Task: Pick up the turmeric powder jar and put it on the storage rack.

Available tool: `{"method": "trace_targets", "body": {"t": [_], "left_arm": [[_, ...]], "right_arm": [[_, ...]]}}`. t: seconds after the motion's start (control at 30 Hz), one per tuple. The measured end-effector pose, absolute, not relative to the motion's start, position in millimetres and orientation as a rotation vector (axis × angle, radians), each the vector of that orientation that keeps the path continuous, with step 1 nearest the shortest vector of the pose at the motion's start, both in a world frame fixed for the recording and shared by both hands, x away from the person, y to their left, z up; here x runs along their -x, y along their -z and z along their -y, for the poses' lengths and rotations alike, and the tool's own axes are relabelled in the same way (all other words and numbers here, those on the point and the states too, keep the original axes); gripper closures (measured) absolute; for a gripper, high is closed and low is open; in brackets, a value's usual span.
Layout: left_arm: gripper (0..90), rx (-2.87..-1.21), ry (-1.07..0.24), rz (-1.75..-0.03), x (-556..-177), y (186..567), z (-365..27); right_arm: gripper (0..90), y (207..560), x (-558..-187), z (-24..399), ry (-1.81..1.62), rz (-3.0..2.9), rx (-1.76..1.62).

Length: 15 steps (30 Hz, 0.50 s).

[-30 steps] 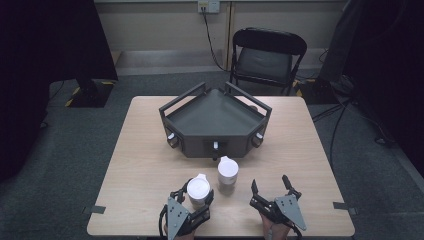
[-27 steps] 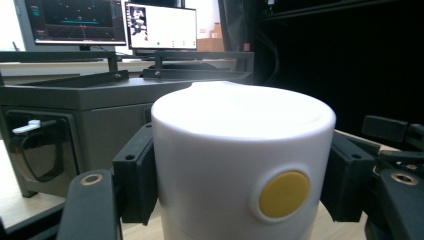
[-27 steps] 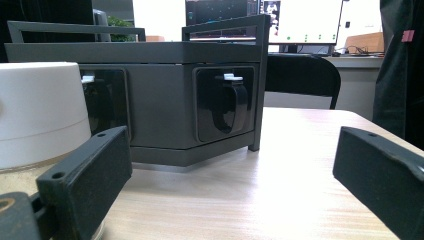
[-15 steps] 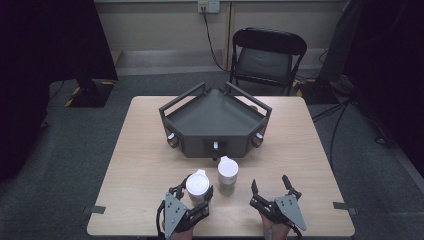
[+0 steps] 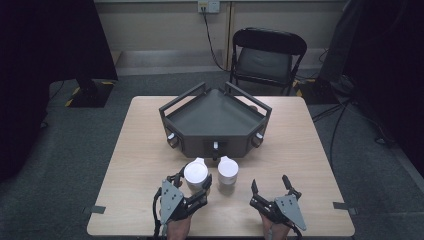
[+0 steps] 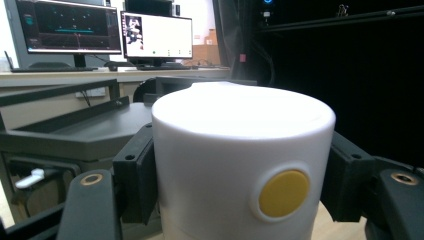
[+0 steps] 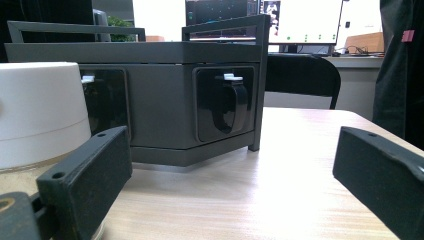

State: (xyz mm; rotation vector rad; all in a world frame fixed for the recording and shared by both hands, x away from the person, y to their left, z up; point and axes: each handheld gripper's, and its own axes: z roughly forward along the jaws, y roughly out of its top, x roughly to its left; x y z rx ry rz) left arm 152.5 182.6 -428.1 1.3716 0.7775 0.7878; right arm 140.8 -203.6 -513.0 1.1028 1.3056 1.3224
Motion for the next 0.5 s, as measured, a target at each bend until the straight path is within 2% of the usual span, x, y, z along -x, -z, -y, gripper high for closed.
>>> {"method": "trace_targets", "body": {"t": [0.5], "left_arm": [[30.9, -1.365, -0.789, -0.771, -176.0, 406.4, -190.3]], "right_arm": [[0.9, 513.1, -140.7, 203.6, -1.322, -1.305, -1.103]]}}
